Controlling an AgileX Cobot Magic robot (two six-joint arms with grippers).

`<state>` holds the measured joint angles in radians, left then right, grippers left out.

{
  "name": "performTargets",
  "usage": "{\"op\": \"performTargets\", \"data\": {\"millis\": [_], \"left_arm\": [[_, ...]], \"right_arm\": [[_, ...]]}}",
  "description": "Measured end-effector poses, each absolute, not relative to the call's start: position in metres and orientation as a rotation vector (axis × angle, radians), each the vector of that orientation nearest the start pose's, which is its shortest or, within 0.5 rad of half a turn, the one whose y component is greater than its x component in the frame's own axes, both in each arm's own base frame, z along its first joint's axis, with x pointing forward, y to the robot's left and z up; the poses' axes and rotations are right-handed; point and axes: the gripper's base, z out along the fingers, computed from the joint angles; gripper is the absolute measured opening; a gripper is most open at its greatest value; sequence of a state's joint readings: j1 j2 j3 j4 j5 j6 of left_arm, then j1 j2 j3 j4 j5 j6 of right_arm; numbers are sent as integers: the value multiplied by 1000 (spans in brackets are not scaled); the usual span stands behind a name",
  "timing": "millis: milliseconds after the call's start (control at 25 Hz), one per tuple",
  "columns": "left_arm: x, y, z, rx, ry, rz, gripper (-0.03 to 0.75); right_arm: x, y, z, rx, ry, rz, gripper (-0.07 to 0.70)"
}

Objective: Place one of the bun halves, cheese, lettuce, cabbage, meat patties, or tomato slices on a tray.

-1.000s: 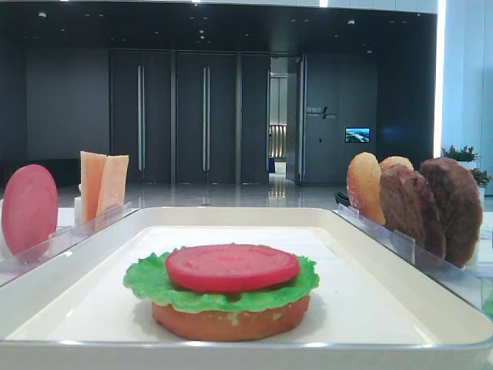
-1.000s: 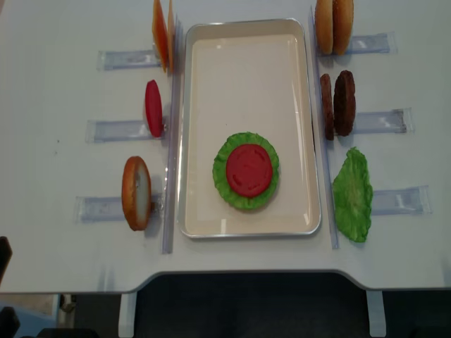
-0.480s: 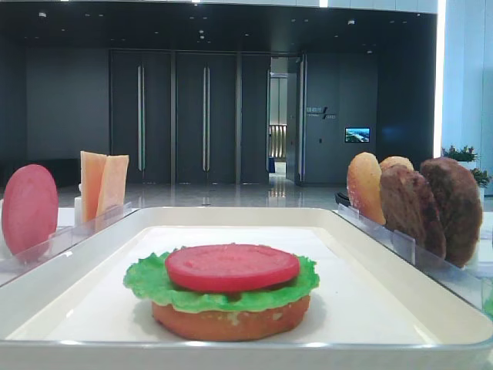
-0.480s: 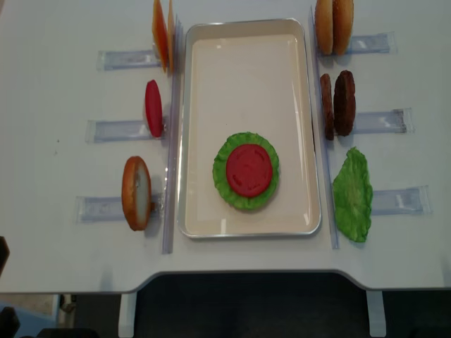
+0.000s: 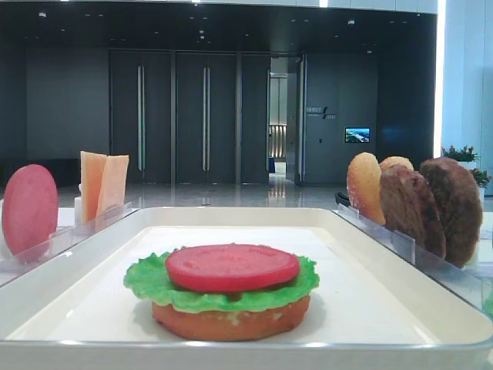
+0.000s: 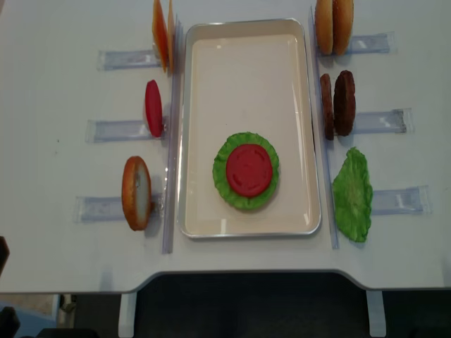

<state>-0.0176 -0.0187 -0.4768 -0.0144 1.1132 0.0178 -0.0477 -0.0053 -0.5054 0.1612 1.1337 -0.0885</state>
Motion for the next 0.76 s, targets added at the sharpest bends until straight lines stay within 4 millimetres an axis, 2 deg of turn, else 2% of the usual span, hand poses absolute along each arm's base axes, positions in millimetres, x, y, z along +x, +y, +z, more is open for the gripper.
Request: {"op": "performTargets", "data": {"millis": [760], "left_arm": [[-7,-1,267,-1,2101,5,0]], "right_arm": [[-9,14,274,-58,2097,113,342]]}}
